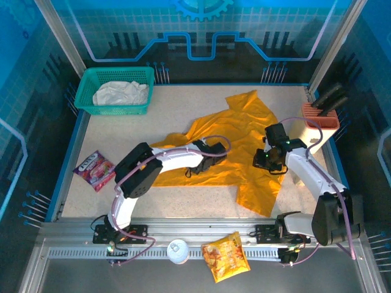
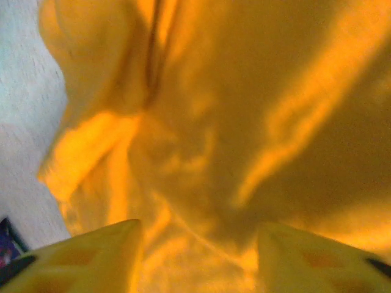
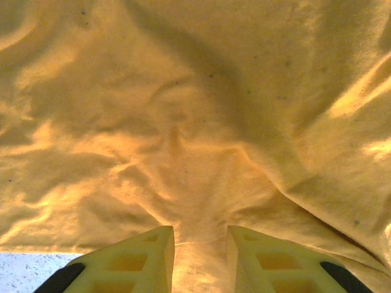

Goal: Fold and stack the t-shirts

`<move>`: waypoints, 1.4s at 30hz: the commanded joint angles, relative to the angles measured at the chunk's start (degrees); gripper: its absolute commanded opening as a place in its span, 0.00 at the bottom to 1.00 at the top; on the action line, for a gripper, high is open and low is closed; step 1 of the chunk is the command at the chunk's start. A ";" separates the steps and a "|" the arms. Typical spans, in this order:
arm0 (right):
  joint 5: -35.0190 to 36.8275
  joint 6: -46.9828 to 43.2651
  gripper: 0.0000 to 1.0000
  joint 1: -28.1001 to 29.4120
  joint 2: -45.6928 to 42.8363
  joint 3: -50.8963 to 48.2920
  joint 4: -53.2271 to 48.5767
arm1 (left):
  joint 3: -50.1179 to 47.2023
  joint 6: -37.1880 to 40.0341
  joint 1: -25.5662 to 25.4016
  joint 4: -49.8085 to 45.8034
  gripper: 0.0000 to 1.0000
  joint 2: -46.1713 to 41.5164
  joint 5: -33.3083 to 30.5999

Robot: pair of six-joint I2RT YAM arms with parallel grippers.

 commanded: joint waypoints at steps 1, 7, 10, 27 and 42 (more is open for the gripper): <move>-1.52 -0.50 0.30 0.90 0.91 -0.34 1.23 | 0.50 -10.01 -1.29 -7.88 0.61 -5.55 -1.63; -1.84 -0.32 0.30 0.83 1.52 -1.13 2.26 | 4.00 -9.10 4.01 -11.11 0.62 -14.17 1.67; -1.90 -0.37 0.30 0.83 1.78 -1.44 2.51 | 4.21 -5.93 12.28 -7.50 0.53 -15.89 12.82; -1.04 -0.52 0.30 0.66 2.05 -1.16 1.52 | 18.35 0.23 34.92 2.14 0.41 3.90 42.52; -0.91 -0.41 0.30 0.70 2.31 -0.73 1.08 | 19.95 2.25 36.41 2.31 0.39 9.16 42.99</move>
